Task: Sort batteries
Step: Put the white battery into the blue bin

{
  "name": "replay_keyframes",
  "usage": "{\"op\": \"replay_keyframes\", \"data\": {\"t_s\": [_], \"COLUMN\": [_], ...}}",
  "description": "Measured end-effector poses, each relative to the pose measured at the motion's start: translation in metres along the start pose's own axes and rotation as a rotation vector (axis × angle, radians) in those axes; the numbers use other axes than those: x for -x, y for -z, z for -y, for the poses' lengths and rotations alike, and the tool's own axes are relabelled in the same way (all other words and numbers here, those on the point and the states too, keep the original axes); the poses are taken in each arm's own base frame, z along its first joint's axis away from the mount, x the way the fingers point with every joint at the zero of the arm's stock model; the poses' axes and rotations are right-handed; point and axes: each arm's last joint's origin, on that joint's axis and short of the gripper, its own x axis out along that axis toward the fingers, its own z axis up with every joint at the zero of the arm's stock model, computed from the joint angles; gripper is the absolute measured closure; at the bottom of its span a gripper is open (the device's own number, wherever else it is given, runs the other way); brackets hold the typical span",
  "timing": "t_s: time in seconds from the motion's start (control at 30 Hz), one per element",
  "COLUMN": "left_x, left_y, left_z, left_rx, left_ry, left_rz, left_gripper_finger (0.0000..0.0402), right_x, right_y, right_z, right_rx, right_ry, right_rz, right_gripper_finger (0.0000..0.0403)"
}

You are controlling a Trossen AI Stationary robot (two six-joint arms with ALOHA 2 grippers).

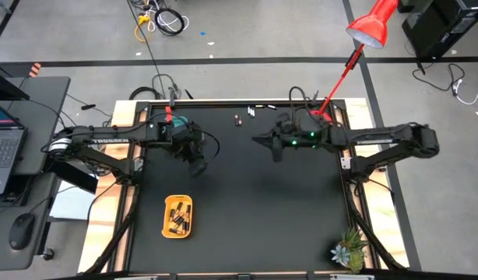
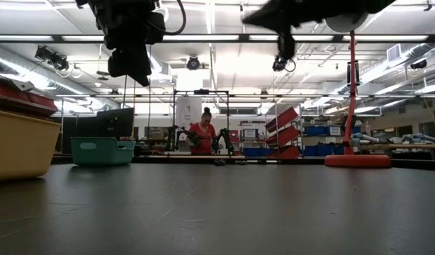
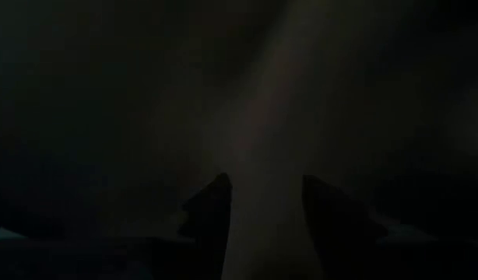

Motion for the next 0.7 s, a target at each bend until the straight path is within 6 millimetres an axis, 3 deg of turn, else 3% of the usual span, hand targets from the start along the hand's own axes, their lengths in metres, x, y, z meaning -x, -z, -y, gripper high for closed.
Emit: {"op": "replay_keyframes", "data": {"t_s": [0.17, 0.27, 0.43, 0.57, 0.7], "left_x": [0.000, 0.000, 0.000, 0.000, 0.001], "left_y": [0.002, 0.004, 0.004, 0.008, 0.011], "left_z": [0.000, 0.000, 0.000, 0.000, -0.001], "left_rx": [-0.044, -0.085, -0.137, -0.183, -0.209], "left_ry": [0.032, 0.033, 0.044, 0.075, 0.077], "left_rz": [-0.036, -0.052, -0.057, -0.100, -0.138], "left_gripper_finger": [0.0234, 0.0234, 0.0234, 0.0234, 0.0234], "right_x": [-0.027, -0.046, -0.064, -0.055, -0.029], "right_y": [0.007, 0.015, 0.035, 0.030, 0.030], "right_z": [-0.013, -0.015, -0.027, -0.037, -0.049], "right_rx": [-0.106, -0.176, -0.200, -0.222, -0.198], "right_ry": [-0.243, -0.375, -0.402, -0.390, -0.337], "right_rz": [0.127, 0.022, -0.100, -0.070, -0.049], "right_gripper_finger": [0.0393, 0.0396, 0.0396, 0.0396, 0.0396]}}
